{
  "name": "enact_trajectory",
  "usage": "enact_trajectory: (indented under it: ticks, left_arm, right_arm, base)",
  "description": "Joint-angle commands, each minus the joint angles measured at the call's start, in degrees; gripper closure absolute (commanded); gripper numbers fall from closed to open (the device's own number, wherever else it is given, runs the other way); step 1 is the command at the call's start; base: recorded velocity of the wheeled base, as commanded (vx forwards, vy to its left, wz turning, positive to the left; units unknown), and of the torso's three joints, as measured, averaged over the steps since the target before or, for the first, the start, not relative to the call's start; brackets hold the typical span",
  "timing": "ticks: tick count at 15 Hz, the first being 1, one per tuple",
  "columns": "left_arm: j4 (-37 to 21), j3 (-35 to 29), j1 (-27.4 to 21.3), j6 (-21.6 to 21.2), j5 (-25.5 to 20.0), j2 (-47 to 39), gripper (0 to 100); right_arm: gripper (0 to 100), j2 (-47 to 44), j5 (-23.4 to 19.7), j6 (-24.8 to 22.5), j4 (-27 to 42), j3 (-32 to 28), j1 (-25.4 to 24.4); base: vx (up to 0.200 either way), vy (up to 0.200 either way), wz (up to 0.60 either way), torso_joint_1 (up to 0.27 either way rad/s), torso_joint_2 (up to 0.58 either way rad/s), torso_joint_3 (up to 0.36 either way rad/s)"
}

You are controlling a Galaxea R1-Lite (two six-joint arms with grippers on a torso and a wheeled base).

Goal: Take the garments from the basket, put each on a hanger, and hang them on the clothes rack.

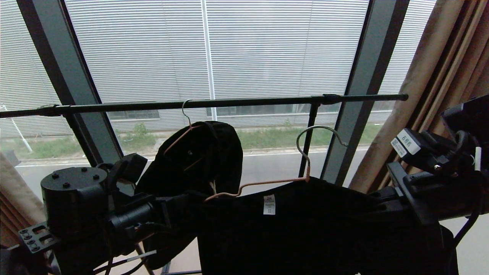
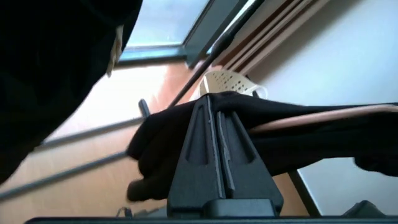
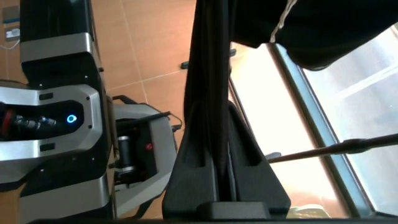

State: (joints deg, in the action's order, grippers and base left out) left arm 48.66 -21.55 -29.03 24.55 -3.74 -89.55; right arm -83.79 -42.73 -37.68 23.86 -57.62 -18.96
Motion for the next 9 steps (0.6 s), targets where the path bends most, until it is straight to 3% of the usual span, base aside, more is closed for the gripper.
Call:
enact_trajectory:
  ticks: [1, 6, 9]
  left_arm:
    - [-0.1, -0.7, -1.1, -1.2, 0.1, 1.6, 100]
    - [-0.9, -1.9, -5.7, -9.2, 3.2, 1.7, 100]
    - [-6.4, -6.8, -8.9, -13.0, 5.7, 1.7, 100]
  right_arm:
    - [100, -0.4, 0.3, 0.0, -2.4, 2.1, 0.0]
    - [100, -1.5, 0.3, 0.2, -9.0, 5.0, 0.0]
    - [100, -3.4, 0.2, 0.3, -15.3, 8.1, 0.0]
  base:
    - [0.000, 0.000, 0.00, 0.000, 0.00, 0.000]
    - [0.000, 0.000, 0.00, 0.000, 0.00, 0.000]
    - [0.000, 0.000, 0.00, 0.000, 0.00, 0.000]
